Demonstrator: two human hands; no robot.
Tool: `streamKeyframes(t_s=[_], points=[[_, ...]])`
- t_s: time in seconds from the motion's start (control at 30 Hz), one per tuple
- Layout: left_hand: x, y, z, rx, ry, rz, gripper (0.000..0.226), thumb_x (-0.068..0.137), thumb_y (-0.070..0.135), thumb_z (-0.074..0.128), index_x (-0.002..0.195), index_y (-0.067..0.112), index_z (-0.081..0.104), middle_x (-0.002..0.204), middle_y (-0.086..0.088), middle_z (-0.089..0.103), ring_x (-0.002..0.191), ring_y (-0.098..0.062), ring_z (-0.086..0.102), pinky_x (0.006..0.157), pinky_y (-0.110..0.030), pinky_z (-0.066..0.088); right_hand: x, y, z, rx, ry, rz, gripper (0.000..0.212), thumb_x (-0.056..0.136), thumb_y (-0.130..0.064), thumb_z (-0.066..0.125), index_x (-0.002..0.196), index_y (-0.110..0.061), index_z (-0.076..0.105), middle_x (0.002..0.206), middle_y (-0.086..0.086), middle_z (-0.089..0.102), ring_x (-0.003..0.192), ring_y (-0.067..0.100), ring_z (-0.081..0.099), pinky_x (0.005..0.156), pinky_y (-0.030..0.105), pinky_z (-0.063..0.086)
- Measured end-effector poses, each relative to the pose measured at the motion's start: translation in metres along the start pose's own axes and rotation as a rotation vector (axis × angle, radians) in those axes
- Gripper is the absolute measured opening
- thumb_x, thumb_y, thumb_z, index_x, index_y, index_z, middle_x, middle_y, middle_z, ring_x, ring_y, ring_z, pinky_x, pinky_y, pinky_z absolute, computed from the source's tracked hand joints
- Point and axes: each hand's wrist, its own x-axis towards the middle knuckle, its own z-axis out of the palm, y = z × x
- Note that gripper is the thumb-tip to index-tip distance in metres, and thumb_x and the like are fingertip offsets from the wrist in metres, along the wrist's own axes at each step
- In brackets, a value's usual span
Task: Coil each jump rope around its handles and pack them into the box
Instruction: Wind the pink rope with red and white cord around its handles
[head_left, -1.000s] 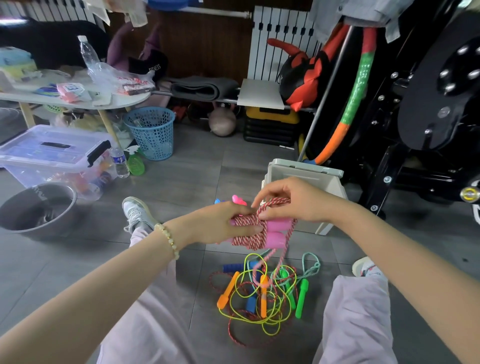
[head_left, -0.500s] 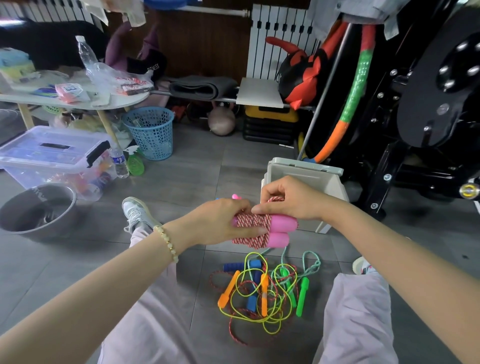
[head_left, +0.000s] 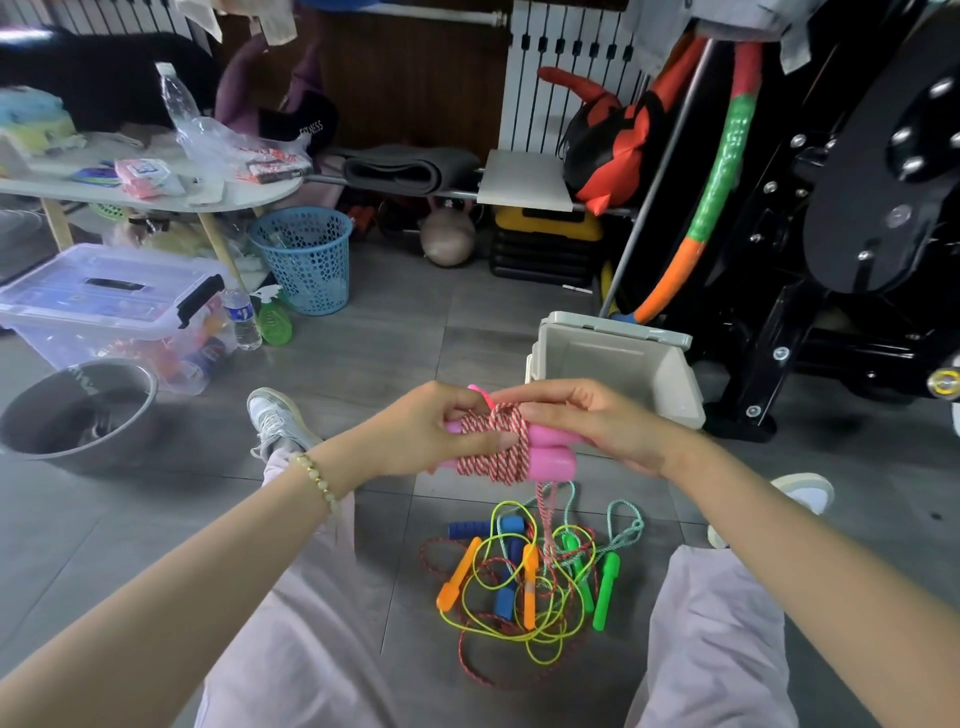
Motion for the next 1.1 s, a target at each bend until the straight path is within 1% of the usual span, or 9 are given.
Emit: streamKeyframes(t_s=[0.2,0.3,0.37,0.43,0.53,0.6,0.73,0.93,1.1], points=[[0.003,0.002,0.003,-0.153,-0.012,0.007,0.018,0.084,0.035,0.064,0.077,0.019,0.061,0.05,0.005,0.06,0.039,-0.006,0.048,0.039,-0.02,0.041,-0.008,0.01,0.007,0.461,-0.08,0.056,0.072,0.064,-0.052,0.077,0.126,-0.021,0.058,0.127,0.009,0.061,0.112,0.023,0.06,0.088,0.034,0.052],[0.003,-0.004,0.002,-0.197,-0.013,0.01,0.027,0.084,0.041,0.065,0.081,0.014,0.06,0.048,0.003,0.056,0.037,-0.008,0.045,0.037,-0.019,0.04,-0.011,0.015,0.012,0.496,-0.017,0.1,0.087,0.045,-0.052,0.088,0.117,-0.015,0.057,0.106,0.007,0.071,0.098,0.019,0.067,0.081,0.033,0.056],[0.005,-0.004,0.003,-0.154,0.024,-0.011,0.029,0.082,0.043,0.067,0.086,0.018,0.053,0.042,0.005,0.051,0.035,-0.006,0.043,0.037,-0.019,0.038,-0.012,0.016,0.015,0.458,0.02,0.097,0.083,0.044,-0.05,0.089,0.113,-0.016,0.057,0.1,0.004,0.072,0.093,0.017,0.068,0.08,0.033,0.057],[0.006,-0.002,0.004,-0.138,0.059,-0.03,0.04,0.079,0.044,0.067,0.104,0.021,0.046,0.044,0.002,0.054,0.036,-0.006,0.044,0.038,-0.02,0.039,-0.011,0.016,0.017,0.408,0.058,0.095,0.061,0.062,-0.044,0.082,0.111,-0.018,0.057,0.101,0.005,0.071,0.093,0.017,0.067,0.082,0.035,0.056],[0.006,-0.003,0.006,-0.173,0.007,0.059,0.066,0.078,0.054,0.065,0.136,0.042,0.037,0.072,-0.008,0.068,0.052,-0.027,0.058,0.049,-0.035,0.054,-0.01,0.015,0.017,0.369,0.123,0.105,0.029,0.08,-0.03,0.06,0.107,-0.019,0.058,0.102,0.009,0.067,0.09,0.017,0.066,0.084,0.037,0.054],[0.007,-0.005,0.008,-0.186,0.007,0.101,0.052,0.079,0.057,0.064,0.128,0.045,0.051,0.093,-0.007,0.073,0.066,-0.041,0.063,0.055,-0.048,0.056,-0.009,0.016,0.016,0.382,0.126,0.098,0.029,0.081,-0.028,0.06,0.108,-0.019,0.059,0.102,0.008,0.068,0.091,0.018,0.066,0.085,0.039,0.054],[0.007,-0.001,0.01,-0.147,0.093,0.107,0.035,0.079,0.054,0.067,0.107,0.033,0.065,0.086,-0.007,0.074,0.07,-0.036,0.068,0.052,-0.047,0.056,-0.005,0.022,0.015,0.422,0.176,0.097,0.039,0.075,-0.032,0.065,0.11,-0.016,0.059,0.106,0.01,0.067,0.098,0.02,0.064,0.091,0.039,0.052],[0.011,0.002,0.008,-0.046,0.159,0.007,0.029,0.085,0.037,0.064,0.092,0.013,0.051,0.052,0.003,0.058,0.038,-0.007,0.047,0.037,-0.021,0.041,0.002,0.027,0.02,0.47,0.273,0.071,0.038,0.071,-0.028,0.063,0.107,-0.014,0.06,0.098,0.005,0.068,0.092,0.017,0.064,0.082,0.03,0.056],[0.021,0.001,0.001,-0.101,0.257,-0.017,0.023,0.087,0.034,0.063,0.084,0.017,0.047,0.049,0.004,0.058,0.036,-0.005,0.045,0.035,-0.022,0.041,0.003,0.034,0.027,0.535,0.212,0.055,0.038,0.075,-0.021,0.061,0.11,-0.008,0.059,0.097,0.007,0.067,0.082,0.016,0.065,0.079,0.028,0.056]])
